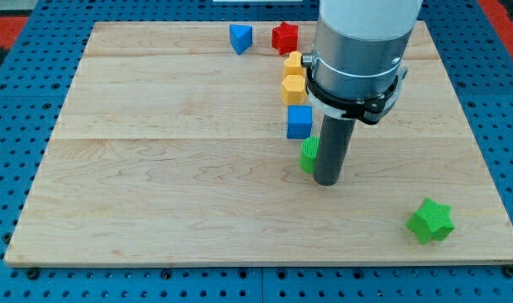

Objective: Slide the green star closer to the green circle

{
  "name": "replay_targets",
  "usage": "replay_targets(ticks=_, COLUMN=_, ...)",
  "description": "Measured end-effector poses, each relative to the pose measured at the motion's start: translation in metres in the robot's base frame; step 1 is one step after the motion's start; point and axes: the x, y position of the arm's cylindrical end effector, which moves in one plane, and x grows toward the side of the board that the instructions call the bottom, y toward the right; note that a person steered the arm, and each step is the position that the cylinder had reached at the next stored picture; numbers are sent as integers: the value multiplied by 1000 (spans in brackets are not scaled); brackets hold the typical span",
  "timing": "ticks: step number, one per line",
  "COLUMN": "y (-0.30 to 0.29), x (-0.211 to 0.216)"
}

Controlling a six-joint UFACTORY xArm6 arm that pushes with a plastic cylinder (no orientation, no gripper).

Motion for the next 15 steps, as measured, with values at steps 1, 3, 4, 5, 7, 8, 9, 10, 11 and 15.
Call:
replay_targets(ticks=1, y=87, x=-11)
replay_targets(ticks=3, y=188, x=46)
replay_targets(ticks=4, y=154, x=63)
replay_targets(ticks=5, y=147, x=76)
replay_targets(ticks=7, y=45, x=54)
replay_targets(ticks=8, y=27, x=52)
replay_targets(ticks=9, y=27, x=52)
replay_targets(ticks=10, y=26, x=54)
replay_targets(ticks=11, y=50, x=52)
replay_targets(ticks=15, y=22, x=-22)
